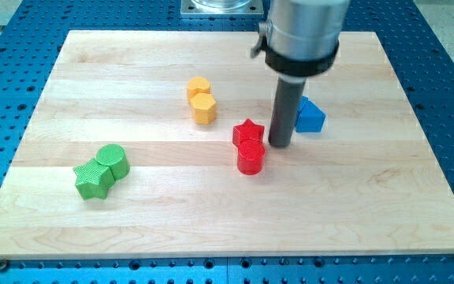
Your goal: Slide the blue blocks to the center right side of the board
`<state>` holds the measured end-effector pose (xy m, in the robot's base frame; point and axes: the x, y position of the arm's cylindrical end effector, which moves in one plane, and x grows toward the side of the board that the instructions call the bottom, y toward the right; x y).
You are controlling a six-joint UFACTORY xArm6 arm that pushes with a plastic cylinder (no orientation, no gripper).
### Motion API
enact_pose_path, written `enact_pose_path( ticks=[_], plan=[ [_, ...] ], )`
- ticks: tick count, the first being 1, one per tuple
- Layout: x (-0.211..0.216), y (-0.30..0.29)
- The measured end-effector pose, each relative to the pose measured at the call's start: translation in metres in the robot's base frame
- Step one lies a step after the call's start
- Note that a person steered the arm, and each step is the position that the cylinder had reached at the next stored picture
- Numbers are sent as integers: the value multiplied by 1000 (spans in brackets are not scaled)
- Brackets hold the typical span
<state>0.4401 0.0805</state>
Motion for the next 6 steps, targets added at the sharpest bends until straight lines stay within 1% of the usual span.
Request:
enact_pose_path(
  ticks=[1, 2, 4, 5, 6],
  plan=[
    [-22, 0],
    [-28, -8],
    [-56, -32],
    [-77, -18],
    [-44, -3]
  ],
)
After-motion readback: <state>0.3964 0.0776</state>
